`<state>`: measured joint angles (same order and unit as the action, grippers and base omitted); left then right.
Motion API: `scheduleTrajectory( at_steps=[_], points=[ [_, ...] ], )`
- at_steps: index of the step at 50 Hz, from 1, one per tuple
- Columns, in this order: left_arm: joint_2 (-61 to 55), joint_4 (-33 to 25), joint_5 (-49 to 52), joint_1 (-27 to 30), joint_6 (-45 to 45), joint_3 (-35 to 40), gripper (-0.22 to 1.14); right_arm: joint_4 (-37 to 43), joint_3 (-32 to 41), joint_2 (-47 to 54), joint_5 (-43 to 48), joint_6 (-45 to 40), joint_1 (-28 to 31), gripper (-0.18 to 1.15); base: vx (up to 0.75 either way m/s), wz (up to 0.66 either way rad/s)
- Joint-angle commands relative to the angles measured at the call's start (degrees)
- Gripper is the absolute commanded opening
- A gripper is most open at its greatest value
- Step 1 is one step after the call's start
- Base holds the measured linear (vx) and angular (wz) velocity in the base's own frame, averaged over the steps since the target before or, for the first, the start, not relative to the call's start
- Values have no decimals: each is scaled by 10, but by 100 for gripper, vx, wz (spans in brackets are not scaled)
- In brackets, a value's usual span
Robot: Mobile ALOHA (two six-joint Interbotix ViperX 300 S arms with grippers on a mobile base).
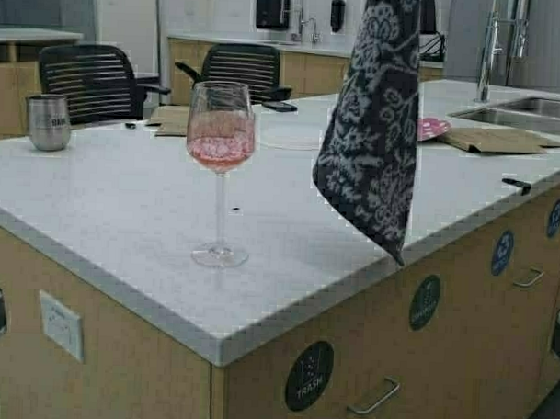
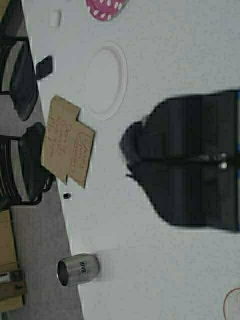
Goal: Get the cloth and wipe up the spill under the wine glass
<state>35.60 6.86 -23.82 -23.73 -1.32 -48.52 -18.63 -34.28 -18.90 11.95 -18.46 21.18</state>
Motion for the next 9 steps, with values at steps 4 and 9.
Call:
scheduleTrajectory(
  at_steps=[4,9],
  points=[
    [7,0,22,-1,2,35,96,2,34,-27,-8,1,-1,6,0,0],
    [8,0,25,-1,1,37,96,2,38,-27,-9,1,-1,6,0,0]
  ],
)
